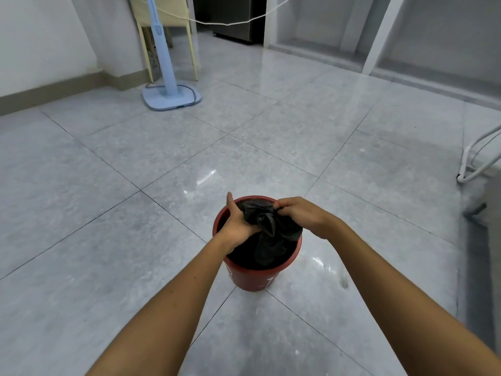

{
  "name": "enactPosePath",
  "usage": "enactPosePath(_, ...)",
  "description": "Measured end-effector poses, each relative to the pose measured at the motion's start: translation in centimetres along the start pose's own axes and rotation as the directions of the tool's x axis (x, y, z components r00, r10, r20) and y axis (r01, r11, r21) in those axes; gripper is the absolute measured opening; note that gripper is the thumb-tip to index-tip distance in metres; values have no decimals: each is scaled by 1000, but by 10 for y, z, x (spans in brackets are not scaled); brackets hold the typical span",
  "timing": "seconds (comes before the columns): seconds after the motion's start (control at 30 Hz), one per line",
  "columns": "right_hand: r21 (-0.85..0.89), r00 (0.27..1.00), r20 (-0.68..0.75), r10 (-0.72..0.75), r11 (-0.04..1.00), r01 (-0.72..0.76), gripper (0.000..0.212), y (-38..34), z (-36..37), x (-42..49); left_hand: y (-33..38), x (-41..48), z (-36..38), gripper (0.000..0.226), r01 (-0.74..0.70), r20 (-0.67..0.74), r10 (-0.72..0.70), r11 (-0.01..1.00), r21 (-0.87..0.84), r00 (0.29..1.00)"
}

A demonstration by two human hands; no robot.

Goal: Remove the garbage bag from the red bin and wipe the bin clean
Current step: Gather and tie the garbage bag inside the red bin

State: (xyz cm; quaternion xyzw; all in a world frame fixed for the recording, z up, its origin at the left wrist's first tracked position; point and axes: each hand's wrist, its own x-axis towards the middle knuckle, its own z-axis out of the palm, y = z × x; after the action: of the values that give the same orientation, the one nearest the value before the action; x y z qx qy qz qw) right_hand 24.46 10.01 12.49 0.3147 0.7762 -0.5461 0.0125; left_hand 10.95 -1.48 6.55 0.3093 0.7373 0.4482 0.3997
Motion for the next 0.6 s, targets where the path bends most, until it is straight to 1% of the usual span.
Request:
enactPosePath(0.03,32,1000,29,1,999,-2,31,-1,-2,-3,-1,0,0,102,-10,73,11,1000,-13,997)
enactPosePath(0.07,65,999,51,-4,998,1,27,-2,-3,-6,-4,2,0,78,-50,86,51,999,-14,995)
enactPosePath(0.1,85,998,61,-12,996,6,20,-2,-3,-9,-3,2,0,49,-91,40,91,996,-10,995)
enactPosePath(0.13,100,998,56,-19,995,13,18,0,-2,-12,-1,0,2,30,-124,-26,123,992,-18,992)
enactPosePath(0.17,97,999,34,-24,995,20,28,2,-1,-13,1,-2,4,24,-148,-101,146,989,-14,984)
enactPosePath(0.23,78,999,-44,-17,997,20,58,10,8,-18,4,-7,9,24,-193,-286,196,980,38,938)
enactPosePath(0.27,81,997,-77,14,997,-8,70,14,14,-21,6,-10,11,25,-229,-353,233,972,54,906)
enactPosePath(0.3,112,993,-98,67,992,-55,76,16,19,-24,6,-11,13,27,-270,-395,269,961,54,878)
enactPosePath(0.33,173,986,-116,117,980,-96,76,16,25,-26,6,-13,16,29,-300,-414,294,953,54,861)
enactPosePath(0.37,225,980,-150,131,970,-95,72,17,28,-25,5,-15,17,27,-320,-409,315,946,58,857)
enactPosePath(0.4,239,972,-208,110,969,-59,66,17,29,-22,5,-16,19,22,-332,-387,328,942,59,862)
enactPosePath(0.47,160,940,-339,46,987,9,48,15,29,-12,3,-17,21,12,-315,-312,319,947,64,895)
enactPosePath(0.53,57,911,-412,0,998,26,35,11,28,-7,-2,-18,20,22,-290,-205,295,955,56,933)
enactPosePath(0.6,-15,908,-419,-26,1000,21,32,12,25,-2,-9,-20,16,36,-272,-70,272,962,9,960)
